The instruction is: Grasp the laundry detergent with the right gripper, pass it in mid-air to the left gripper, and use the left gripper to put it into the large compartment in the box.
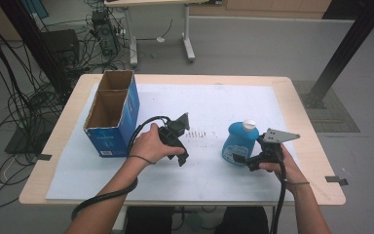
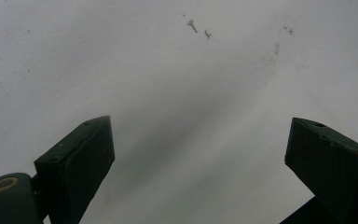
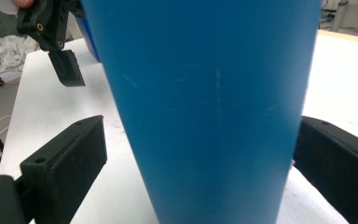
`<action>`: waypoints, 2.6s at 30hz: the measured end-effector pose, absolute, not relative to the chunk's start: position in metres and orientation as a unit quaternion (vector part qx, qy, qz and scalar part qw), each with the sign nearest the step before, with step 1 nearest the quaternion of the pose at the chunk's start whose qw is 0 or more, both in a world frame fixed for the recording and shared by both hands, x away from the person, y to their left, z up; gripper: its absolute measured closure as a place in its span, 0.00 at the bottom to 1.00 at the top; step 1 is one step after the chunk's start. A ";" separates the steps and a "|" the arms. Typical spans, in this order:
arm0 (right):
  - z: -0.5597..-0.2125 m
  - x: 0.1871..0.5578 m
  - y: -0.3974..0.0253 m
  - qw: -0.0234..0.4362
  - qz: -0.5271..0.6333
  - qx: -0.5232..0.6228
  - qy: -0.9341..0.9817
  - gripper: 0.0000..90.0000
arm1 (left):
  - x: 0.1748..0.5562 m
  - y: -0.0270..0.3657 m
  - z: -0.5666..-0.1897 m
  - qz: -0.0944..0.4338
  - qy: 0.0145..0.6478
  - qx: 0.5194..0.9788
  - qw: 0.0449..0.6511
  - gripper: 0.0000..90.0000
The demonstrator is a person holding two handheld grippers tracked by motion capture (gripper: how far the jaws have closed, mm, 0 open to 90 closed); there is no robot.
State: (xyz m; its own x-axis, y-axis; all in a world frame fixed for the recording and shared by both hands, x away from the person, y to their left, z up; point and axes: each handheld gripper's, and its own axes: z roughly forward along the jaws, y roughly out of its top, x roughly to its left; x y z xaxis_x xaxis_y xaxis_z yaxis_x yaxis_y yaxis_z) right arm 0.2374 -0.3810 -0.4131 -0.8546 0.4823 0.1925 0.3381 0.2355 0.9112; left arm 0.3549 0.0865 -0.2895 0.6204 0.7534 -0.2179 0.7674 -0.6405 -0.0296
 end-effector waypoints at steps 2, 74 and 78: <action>-0.414 0.237 -0.381 0.064 0.561 0.262 0.783 0.04 | 0.355 0.086 -0.290 -0.106 0.423 0.899 0.034 0.09; -0.415 0.235 -0.378 0.068 0.565 0.261 0.780 0.05 | 0.356 0.085 -0.291 -0.108 0.429 0.896 0.033 0.09; -0.415 0.235 -0.378 0.069 0.565 0.261 0.780 0.05 | 0.356 0.085 -0.291 -0.107 0.430 0.896 0.032 0.09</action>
